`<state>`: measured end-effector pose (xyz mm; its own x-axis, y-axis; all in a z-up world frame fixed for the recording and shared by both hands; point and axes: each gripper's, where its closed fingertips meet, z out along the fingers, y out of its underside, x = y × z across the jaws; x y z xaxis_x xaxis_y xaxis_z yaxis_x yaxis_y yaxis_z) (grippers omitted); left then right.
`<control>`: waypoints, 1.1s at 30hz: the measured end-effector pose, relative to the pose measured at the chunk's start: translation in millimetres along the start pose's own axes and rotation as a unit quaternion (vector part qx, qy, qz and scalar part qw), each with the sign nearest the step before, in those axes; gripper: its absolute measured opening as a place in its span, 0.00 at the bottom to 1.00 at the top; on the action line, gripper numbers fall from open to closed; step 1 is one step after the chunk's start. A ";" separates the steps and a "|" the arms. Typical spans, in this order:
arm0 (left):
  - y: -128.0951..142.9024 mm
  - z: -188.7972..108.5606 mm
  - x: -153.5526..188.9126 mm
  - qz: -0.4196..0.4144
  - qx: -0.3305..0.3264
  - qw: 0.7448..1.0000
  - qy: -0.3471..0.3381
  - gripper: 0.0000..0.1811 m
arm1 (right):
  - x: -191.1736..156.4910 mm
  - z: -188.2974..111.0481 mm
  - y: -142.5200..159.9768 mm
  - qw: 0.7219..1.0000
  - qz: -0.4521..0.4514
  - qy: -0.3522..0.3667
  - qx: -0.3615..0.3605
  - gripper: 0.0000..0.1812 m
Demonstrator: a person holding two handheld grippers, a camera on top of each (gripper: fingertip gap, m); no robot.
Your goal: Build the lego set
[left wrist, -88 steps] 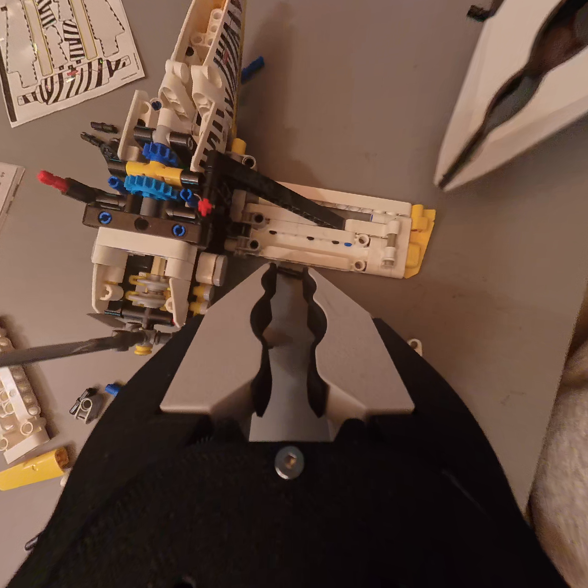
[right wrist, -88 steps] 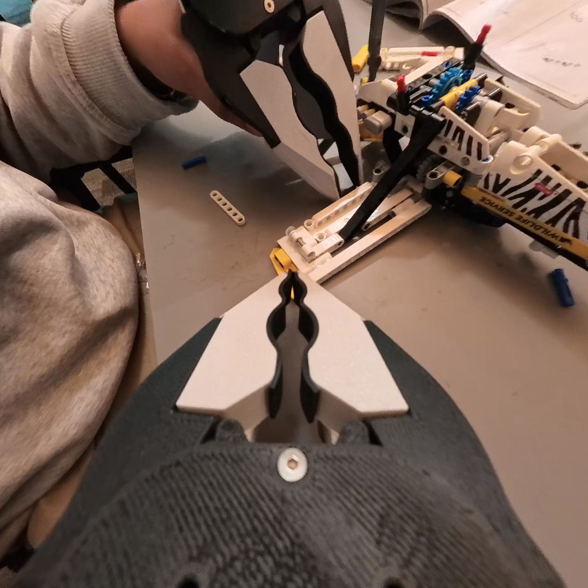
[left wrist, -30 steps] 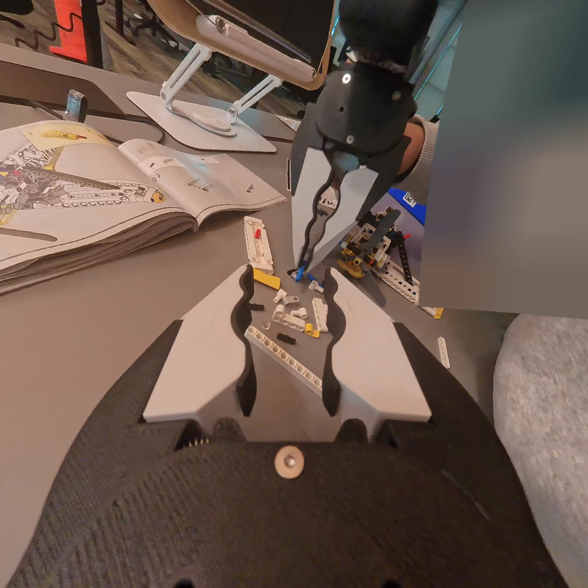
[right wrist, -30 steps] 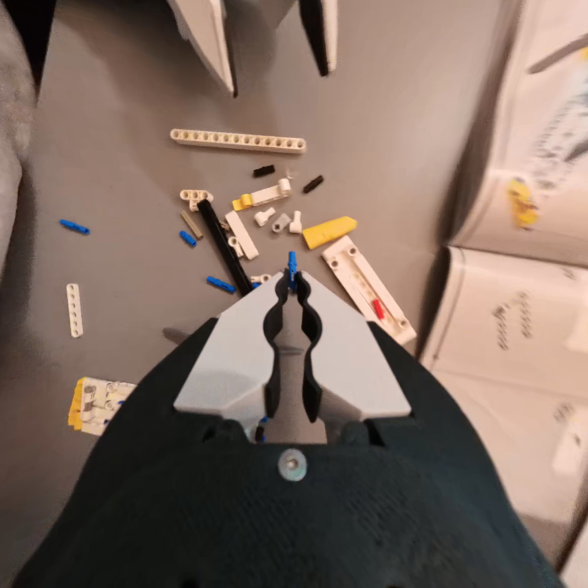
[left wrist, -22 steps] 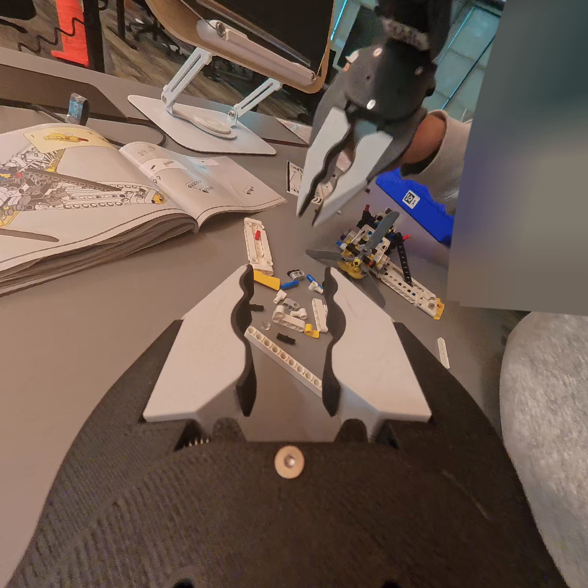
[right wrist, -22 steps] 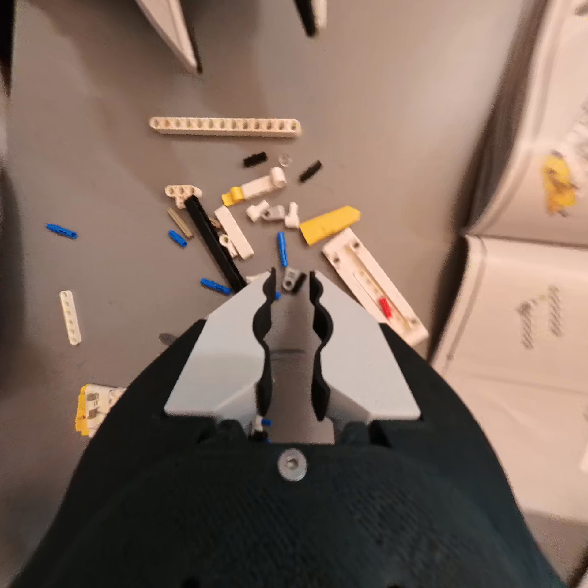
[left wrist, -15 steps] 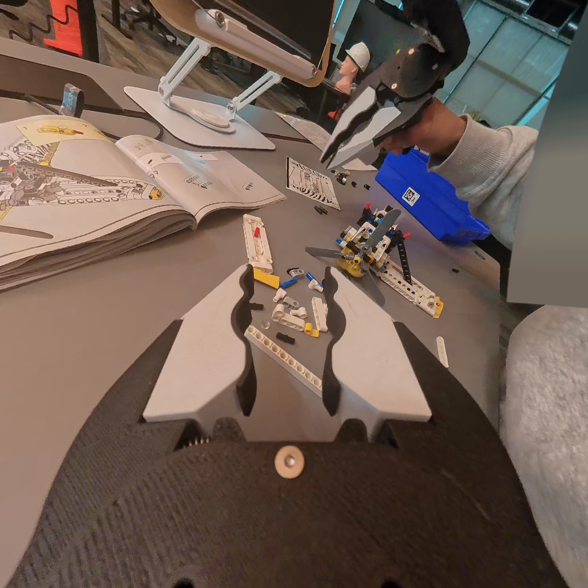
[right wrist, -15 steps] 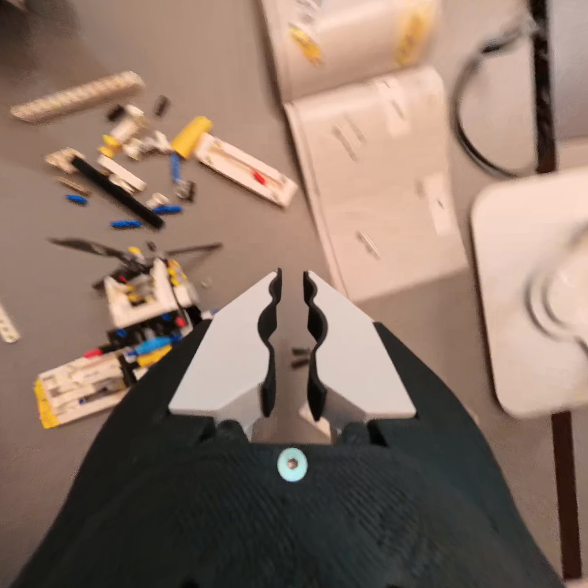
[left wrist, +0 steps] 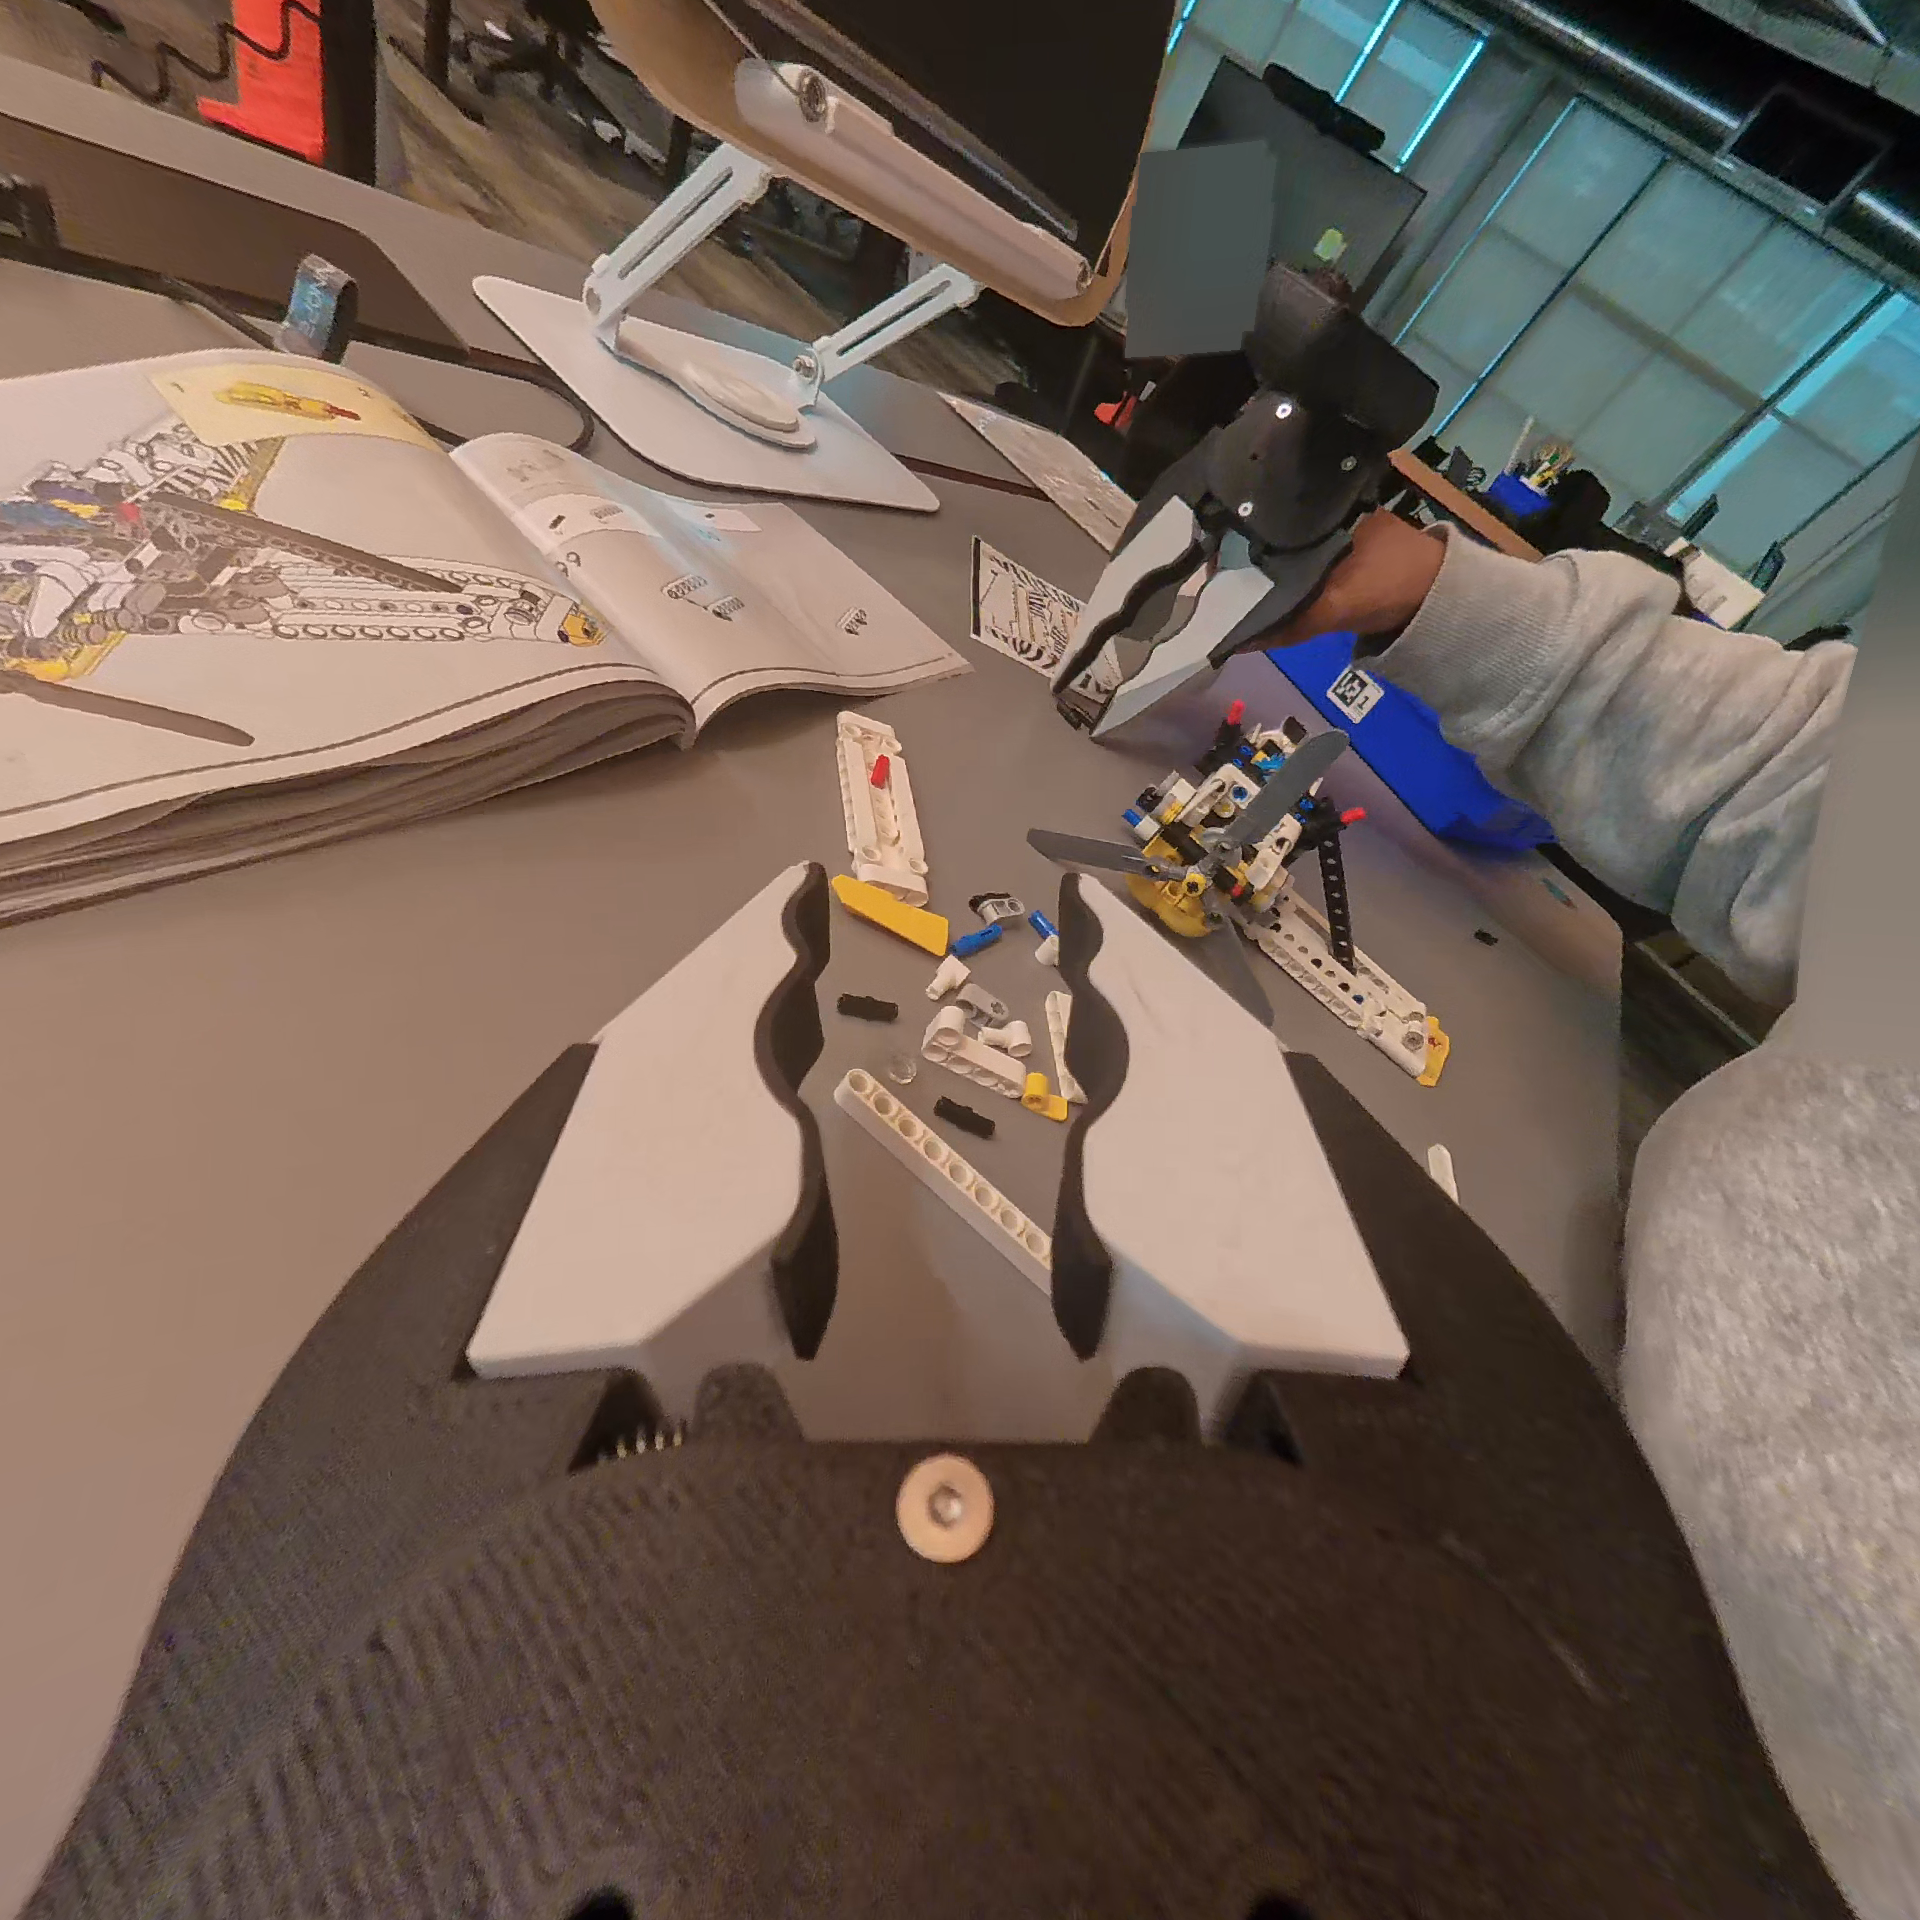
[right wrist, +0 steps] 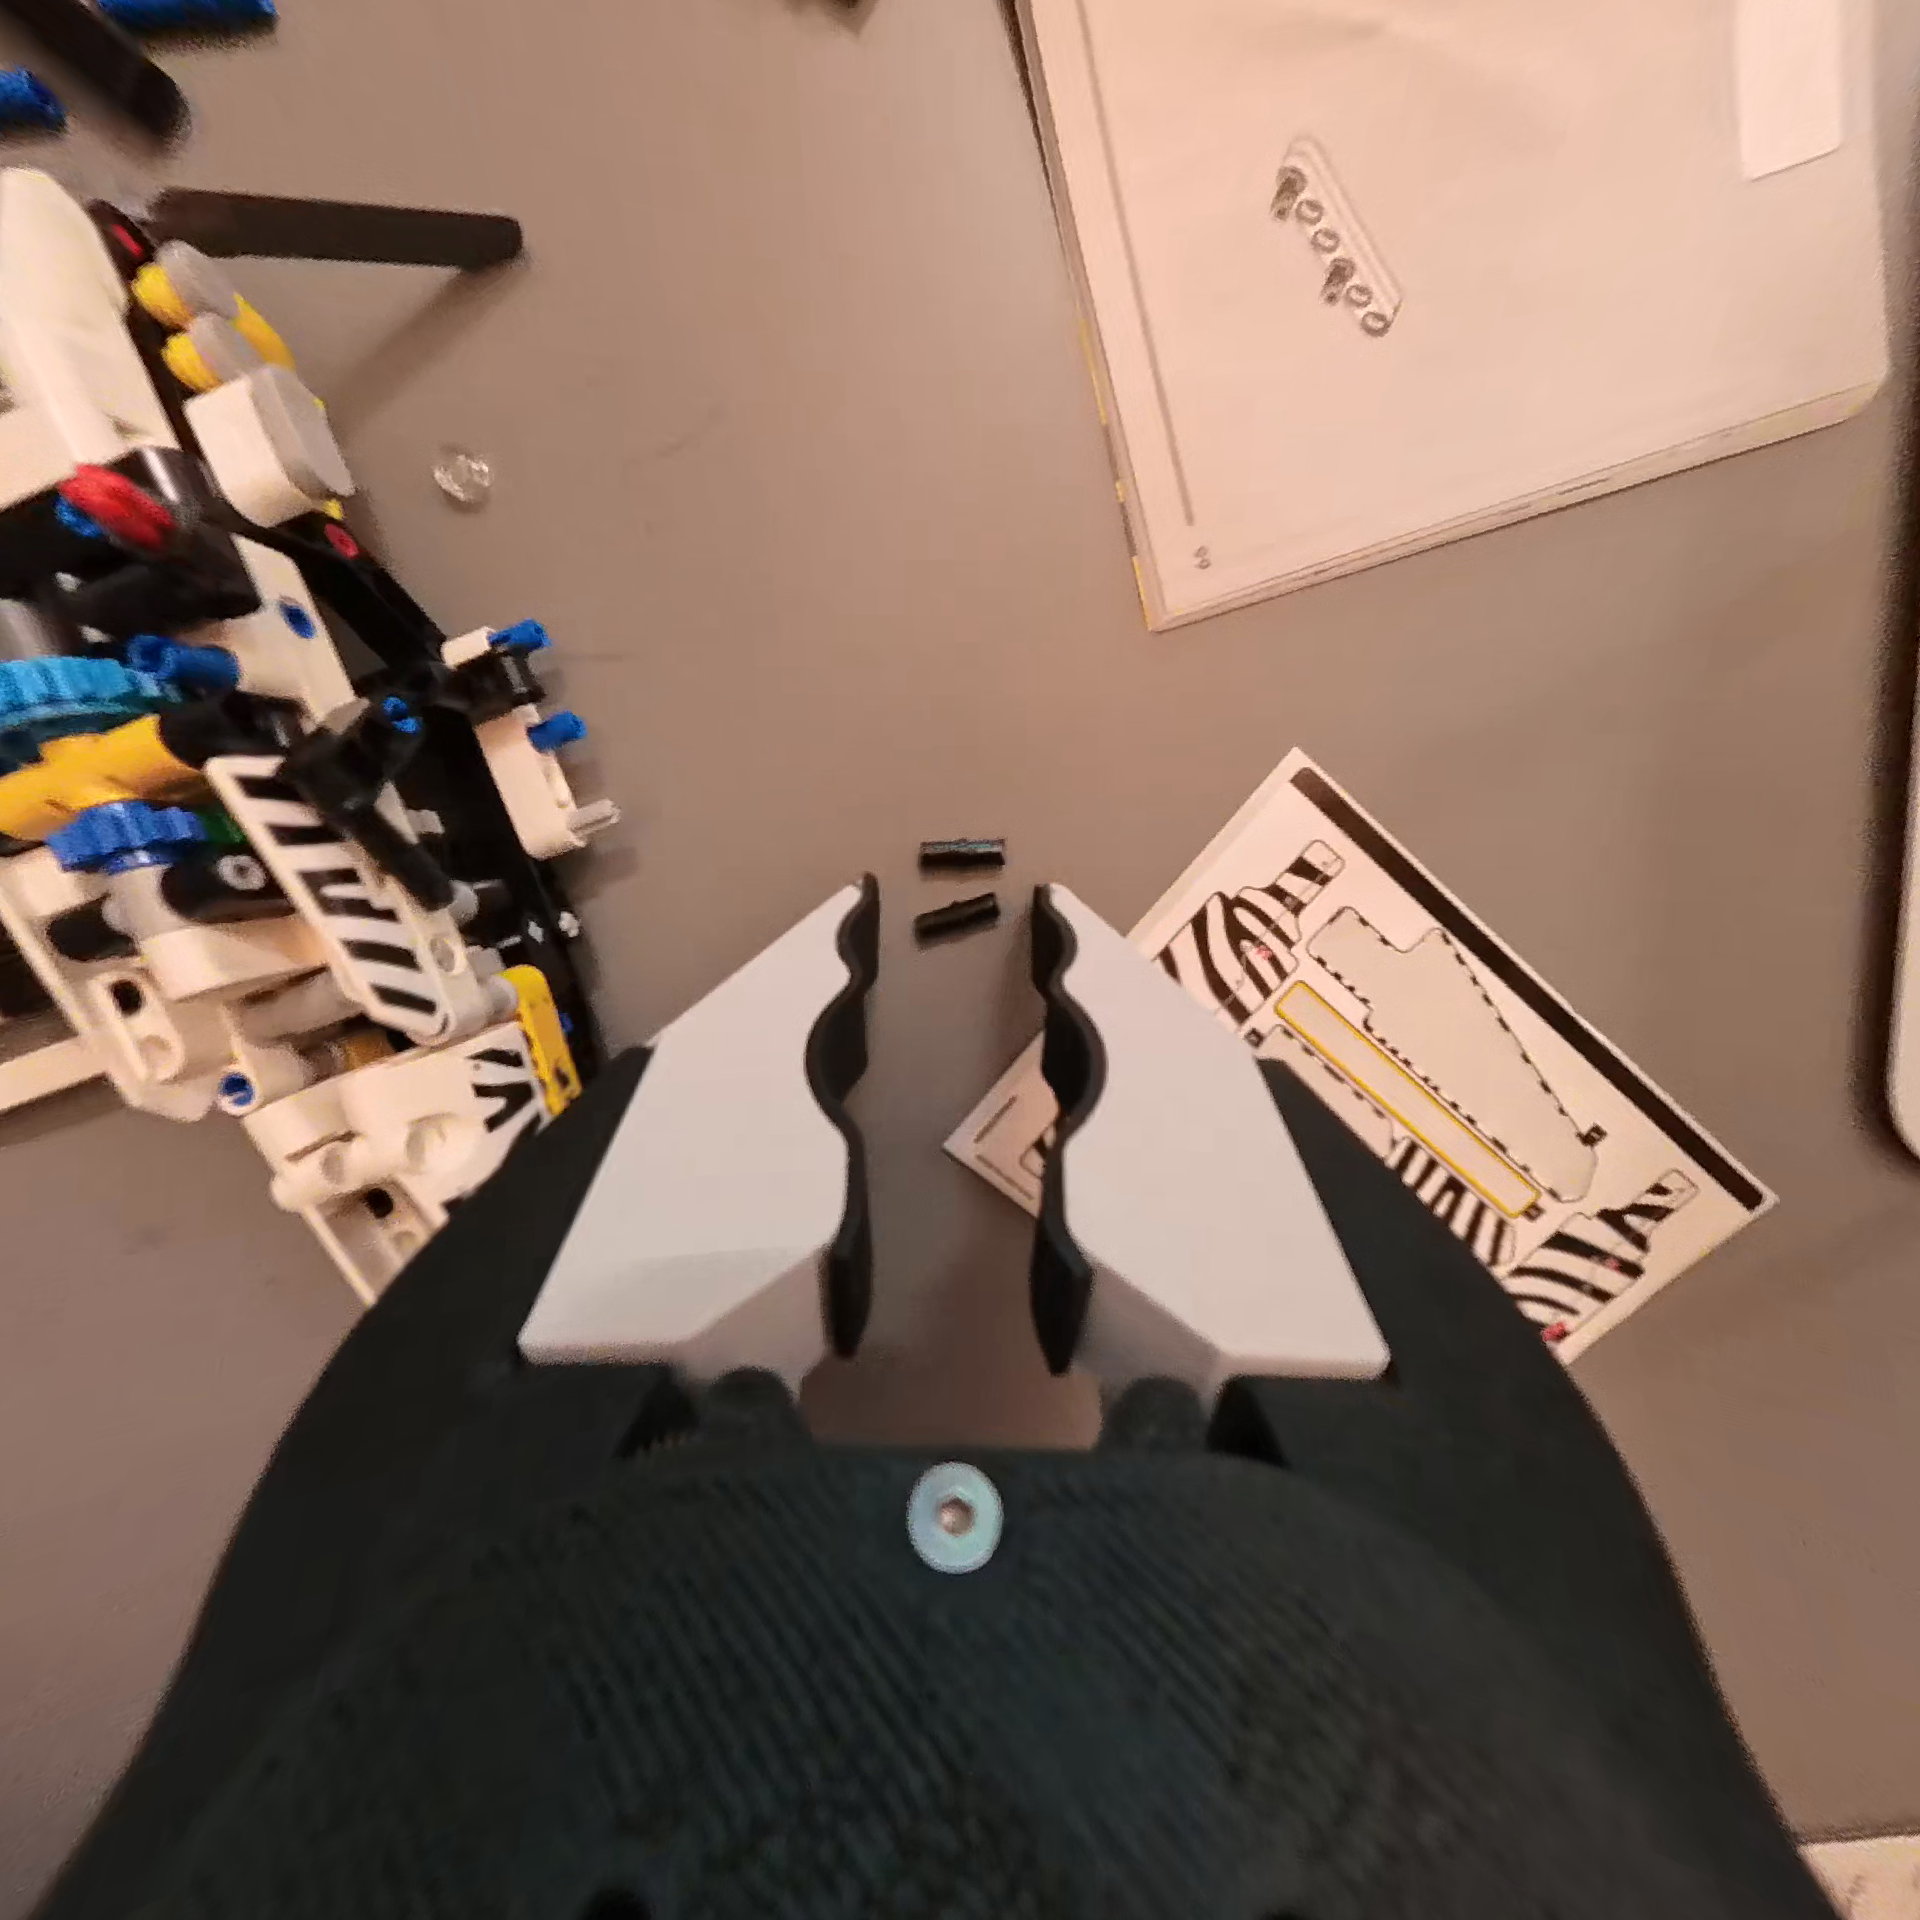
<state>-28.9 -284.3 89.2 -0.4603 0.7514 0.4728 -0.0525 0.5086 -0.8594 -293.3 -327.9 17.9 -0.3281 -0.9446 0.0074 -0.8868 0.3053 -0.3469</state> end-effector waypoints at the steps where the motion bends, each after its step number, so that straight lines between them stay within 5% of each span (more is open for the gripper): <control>1: 0.2 0.1 -0.2 -0.002 -0.001 1.000 0.001 0.23 | 1.4 1.7 1.4 1.000 -0.001 0.000 -0.005 0.15; 11: 1.3 1.5 -0.4 -0.004 -0.006 1.000 0.003 0.23 | -4.2 3.1 -20.1 0.999 0.002 -0.035 0.037 0.08; 16: 2.0 1.8 2.2 0.013 -0.008 1.000 -0.002 0.23 | -42.5 -29.9 -114.4 0.982 -0.037 -0.083 0.166 0.08; 21: -0.2 -3.8 4.8 0.015 0.008 1.000 0.000 0.23 | -96.0 -5.8 -173.1 0.970 -0.165 -0.126 0.124 0.08; 27: -0.7 -7.6 7.5 0.009 0.016 1.000 0.009 0.23 | -116.4 40.7 -180.3 0.962 -0.219 -0.157 0.046 0.11; 33: 0.0 -7.2 7.4 0.004 0.014 1.000 0.012 0.23 | -67.3 3.7 -175.0 0.982 -0.127 -0.100 0.094 0.14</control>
<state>-26.0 -275.7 94.1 -0.4392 0.7650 0.4710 -0.0734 0.4920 -0.8675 -114.9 -318.2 74.7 -0.0162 -0.9979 -0.0623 -0.8497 0.0466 -0.5253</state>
